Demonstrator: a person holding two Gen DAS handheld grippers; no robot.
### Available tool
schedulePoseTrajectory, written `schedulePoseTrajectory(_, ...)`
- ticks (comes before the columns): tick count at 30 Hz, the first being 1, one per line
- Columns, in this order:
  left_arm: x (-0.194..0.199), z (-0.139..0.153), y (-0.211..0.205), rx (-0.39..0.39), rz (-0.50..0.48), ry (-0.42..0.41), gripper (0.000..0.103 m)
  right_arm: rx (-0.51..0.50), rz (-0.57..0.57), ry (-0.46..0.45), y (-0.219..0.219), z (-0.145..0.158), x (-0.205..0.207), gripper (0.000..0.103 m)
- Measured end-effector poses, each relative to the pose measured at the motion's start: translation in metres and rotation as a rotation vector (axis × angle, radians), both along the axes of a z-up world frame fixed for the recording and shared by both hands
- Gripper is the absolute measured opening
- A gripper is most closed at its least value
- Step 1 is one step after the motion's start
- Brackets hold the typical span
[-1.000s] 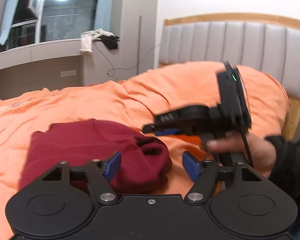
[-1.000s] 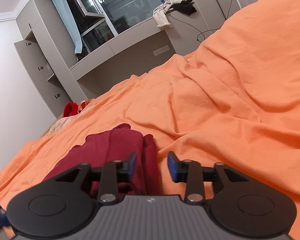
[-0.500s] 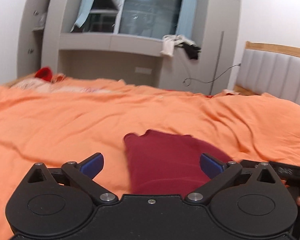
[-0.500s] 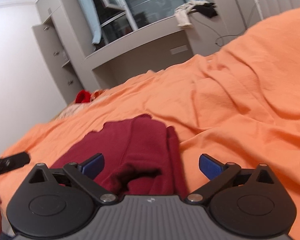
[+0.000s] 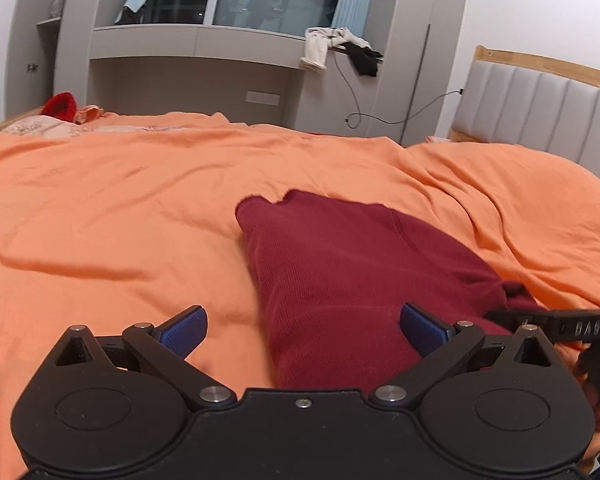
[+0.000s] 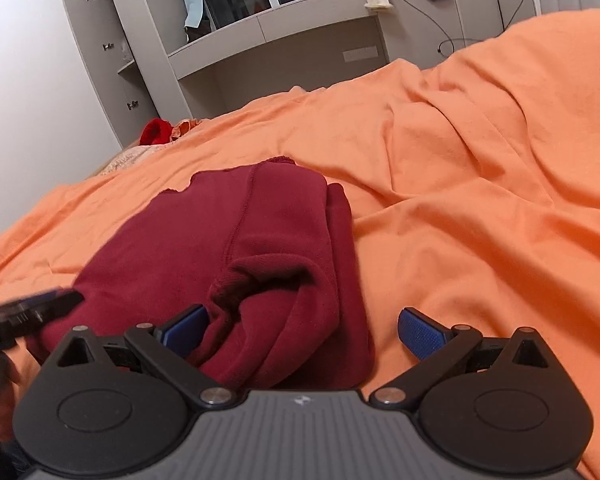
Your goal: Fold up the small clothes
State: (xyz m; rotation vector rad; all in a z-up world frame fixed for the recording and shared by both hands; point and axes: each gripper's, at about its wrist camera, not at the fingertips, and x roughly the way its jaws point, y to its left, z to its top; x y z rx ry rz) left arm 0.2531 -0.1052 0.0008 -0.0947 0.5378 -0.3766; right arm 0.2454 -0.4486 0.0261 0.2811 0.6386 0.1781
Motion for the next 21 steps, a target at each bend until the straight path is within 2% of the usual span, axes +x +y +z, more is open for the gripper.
schedulePoseTrajectory(5, 0.0, -0.017, 0.009, -0.078, 0.002, 0.003, 0.103, 0.057, -0.032, -0.051, -0.013, 0.01, -0.001, 0.103)
schedulePoseTrajectory(12, -0.006, -0.017, 0.004, -0.054, 0.008, -0.031, 0.102, 0.096, -0.059, -0.032, -0.011, 0.004, 0.01, 0.103)
schedulePoseTrajectory(21, -0.007, -0.017, 0.005, -0.056, 0.01, -0.033, 0.103, 0.111, -0.079, 0.039, -0.01, -0.011, 0.015, 0.103)
